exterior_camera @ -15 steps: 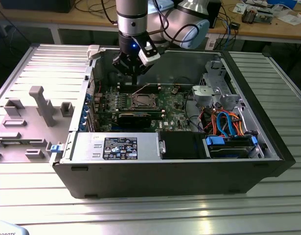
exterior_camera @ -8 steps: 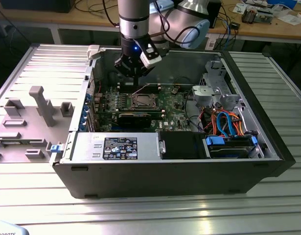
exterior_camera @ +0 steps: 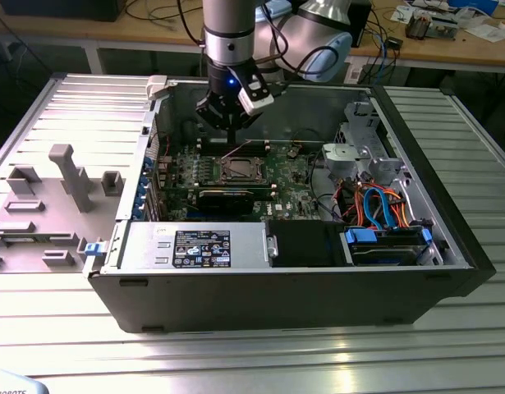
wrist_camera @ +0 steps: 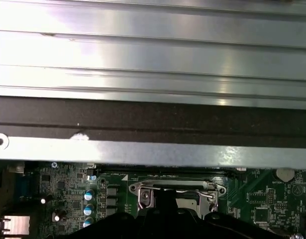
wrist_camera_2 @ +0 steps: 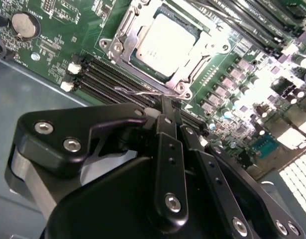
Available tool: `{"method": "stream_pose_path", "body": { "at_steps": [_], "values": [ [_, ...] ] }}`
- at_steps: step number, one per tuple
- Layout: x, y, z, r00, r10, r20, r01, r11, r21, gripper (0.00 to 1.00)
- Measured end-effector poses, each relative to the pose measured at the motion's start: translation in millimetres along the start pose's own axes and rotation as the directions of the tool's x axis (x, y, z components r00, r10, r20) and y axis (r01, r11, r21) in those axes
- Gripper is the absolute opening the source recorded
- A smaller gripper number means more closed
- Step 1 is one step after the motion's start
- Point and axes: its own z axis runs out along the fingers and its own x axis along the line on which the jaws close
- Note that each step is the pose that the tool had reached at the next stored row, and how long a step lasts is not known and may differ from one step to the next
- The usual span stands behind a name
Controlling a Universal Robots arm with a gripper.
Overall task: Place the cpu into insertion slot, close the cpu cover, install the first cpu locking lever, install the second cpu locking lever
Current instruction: 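Install the first cpu locking lever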
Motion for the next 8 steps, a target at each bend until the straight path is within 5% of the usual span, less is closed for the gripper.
{"method": "stream_pose_path", "body": {
  "at_steps": [8],
  "values": [
    [-5.9, 4.4, 7.7, 1.0000, 0.000, -0.0007, 0.000, 1.0000, 0.0004, 0.11]
  ]
}}
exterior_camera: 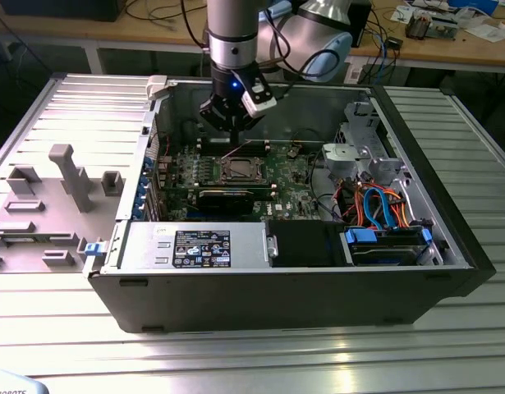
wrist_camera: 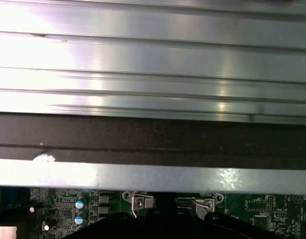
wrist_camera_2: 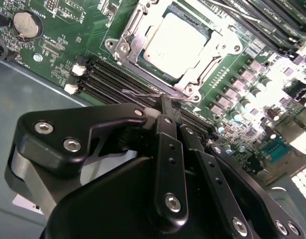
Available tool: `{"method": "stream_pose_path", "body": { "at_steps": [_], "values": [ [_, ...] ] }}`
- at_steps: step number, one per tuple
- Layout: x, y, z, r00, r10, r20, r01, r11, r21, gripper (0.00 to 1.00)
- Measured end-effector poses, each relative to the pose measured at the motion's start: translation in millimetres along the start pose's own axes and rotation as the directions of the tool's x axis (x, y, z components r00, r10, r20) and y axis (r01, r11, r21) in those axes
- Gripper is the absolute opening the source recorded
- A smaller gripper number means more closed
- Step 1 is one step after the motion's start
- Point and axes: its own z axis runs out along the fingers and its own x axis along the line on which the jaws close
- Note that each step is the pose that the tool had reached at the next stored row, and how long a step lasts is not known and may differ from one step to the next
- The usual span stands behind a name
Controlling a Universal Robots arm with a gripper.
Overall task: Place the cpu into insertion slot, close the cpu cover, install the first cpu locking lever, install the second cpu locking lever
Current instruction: 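Install the first cpu locking lever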
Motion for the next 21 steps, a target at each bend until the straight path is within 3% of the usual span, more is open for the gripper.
{"method": "stream_pose_path", "body": {
  "at_steps": [9, 21],
  "values": [
    [-9.4, 4.4, 4.6, 1.0000, 0.000, -0.0001, 0.000, 1.0000, -0.0001, 0.11],
    [-16.2, 4.2, 10.1, 1.0000, -0.001, -0.0002, 0.001, 1.0000, 0.0002, 0.11]
  ]
}}
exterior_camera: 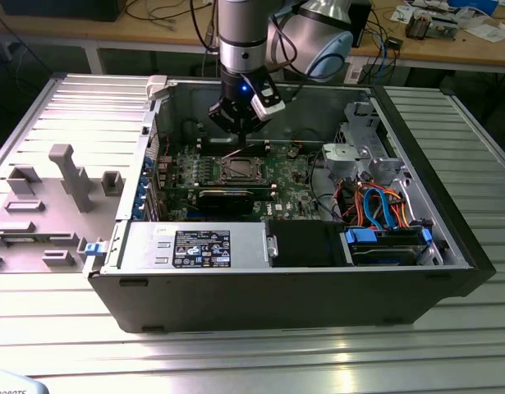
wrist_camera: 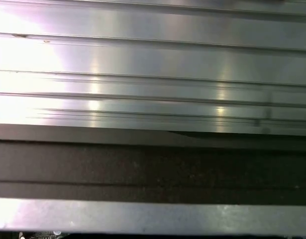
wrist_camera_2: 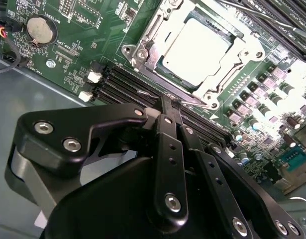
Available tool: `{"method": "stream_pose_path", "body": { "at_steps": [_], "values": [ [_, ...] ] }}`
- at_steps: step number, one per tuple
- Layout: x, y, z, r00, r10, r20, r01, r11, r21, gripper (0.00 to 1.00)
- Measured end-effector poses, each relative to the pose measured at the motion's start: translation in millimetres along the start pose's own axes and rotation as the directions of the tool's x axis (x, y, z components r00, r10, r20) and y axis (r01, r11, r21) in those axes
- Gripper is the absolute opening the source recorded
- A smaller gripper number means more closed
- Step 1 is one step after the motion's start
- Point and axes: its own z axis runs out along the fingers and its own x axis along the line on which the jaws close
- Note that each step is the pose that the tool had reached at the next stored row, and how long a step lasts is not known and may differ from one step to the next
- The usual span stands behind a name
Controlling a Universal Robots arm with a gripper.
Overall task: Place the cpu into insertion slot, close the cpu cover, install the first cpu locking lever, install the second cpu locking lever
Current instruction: 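Install the first cpu locking lever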
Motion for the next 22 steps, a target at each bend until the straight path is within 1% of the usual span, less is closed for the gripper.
{"method": "stream_pose_path", "body": {
  "at_steps": [4, 10, 22],
  "values": [
    [-2.5, -0.1, 2.1, 1.0000, 0.000, 0.0000, 0.000, 1.0000, 0.0000, 0.11],
    [-7.0, -0.4, 7.4, 1.0000, 0.000, 0.0000, 0.000, 1.0000, 0.0000, 0.11],
    [-13.2, -0.9, 20.0, 1.0000, 0.000, 0.0001, 0.000, 1.0000, 0.0000, 0.11]
  ]
}}
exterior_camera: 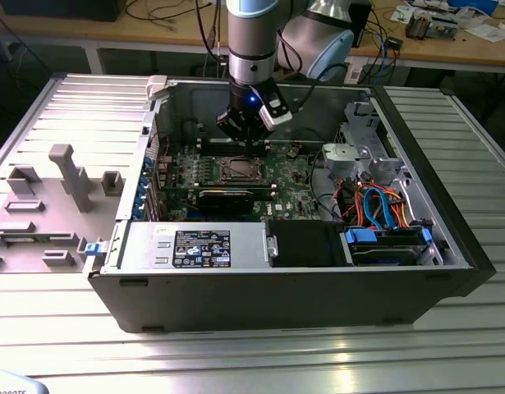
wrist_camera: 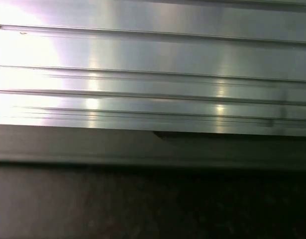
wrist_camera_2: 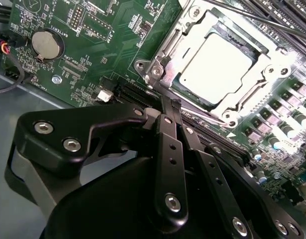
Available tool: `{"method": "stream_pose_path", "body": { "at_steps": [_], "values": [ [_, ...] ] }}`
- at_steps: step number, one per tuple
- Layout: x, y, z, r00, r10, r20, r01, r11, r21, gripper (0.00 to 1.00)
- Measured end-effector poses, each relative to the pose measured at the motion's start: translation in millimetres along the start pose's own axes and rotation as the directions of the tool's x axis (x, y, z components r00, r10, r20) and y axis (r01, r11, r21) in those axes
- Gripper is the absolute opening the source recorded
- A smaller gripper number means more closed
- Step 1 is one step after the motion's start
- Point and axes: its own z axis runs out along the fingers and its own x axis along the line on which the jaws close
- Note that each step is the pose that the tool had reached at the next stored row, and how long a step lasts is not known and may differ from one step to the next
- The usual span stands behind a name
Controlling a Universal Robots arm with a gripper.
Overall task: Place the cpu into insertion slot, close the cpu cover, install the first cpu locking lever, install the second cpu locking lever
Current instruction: 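Install the first cpu locking lever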
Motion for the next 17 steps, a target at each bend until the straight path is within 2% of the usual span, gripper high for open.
{"method": "stream_pose_path", "body": {
  "at_steps": [4, 14, 17],
  "values": [
    [-1.2, -0.1, 2.8, 1.0000, 0.000, -0.0001, 0.000, 1.0000, 0.0000, 0.11],
    [-1.6, 0.0, 1.1, 1.0000, 0.000, 0.0001, 0.000, 1.0000, -0.0001, 0.11],
    [-1.8, -0.1, 1.6, 1.0000, 0.000, -0.0003, 0.000, 1.0000, 0.0036, 0.11]
  ]
}}
